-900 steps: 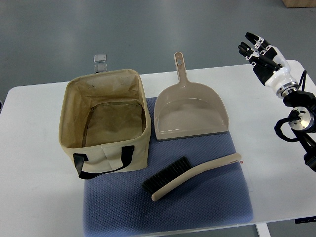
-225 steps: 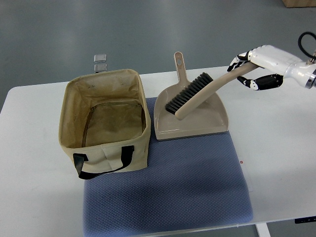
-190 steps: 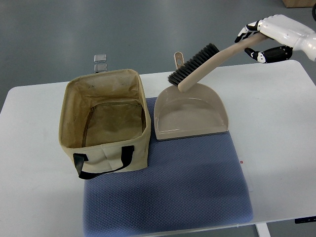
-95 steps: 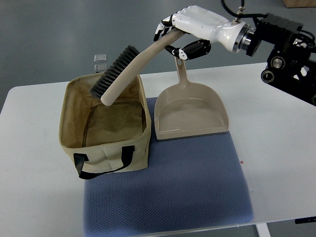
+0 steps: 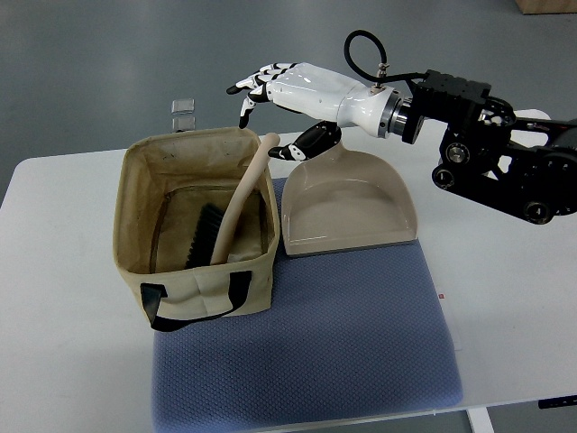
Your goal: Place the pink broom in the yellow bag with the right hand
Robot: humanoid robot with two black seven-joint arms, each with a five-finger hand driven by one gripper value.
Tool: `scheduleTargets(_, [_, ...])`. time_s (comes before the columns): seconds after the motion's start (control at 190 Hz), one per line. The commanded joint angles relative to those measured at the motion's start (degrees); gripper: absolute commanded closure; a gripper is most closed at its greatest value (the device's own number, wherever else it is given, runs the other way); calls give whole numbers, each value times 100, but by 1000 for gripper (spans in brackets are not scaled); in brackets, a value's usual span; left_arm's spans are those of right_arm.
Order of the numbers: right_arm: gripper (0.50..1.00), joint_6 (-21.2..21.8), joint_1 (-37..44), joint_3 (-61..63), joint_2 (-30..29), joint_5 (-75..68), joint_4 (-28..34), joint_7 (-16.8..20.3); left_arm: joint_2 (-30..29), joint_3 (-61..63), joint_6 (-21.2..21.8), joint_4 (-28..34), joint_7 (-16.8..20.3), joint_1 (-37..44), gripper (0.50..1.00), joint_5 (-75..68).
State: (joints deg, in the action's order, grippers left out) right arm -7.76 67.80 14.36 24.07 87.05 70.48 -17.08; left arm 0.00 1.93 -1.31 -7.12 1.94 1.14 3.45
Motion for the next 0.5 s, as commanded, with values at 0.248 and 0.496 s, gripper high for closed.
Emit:
scheduleTargets(0.248, [583,-112,-970,1534,361,-1646,1,318,0,0,-1,0,0,0,500,6])
scheduleTargets(0.496, [585,-24,-2280,3415,317,-3291,-122,1022,0,0,-1,0,0,0,500,6])
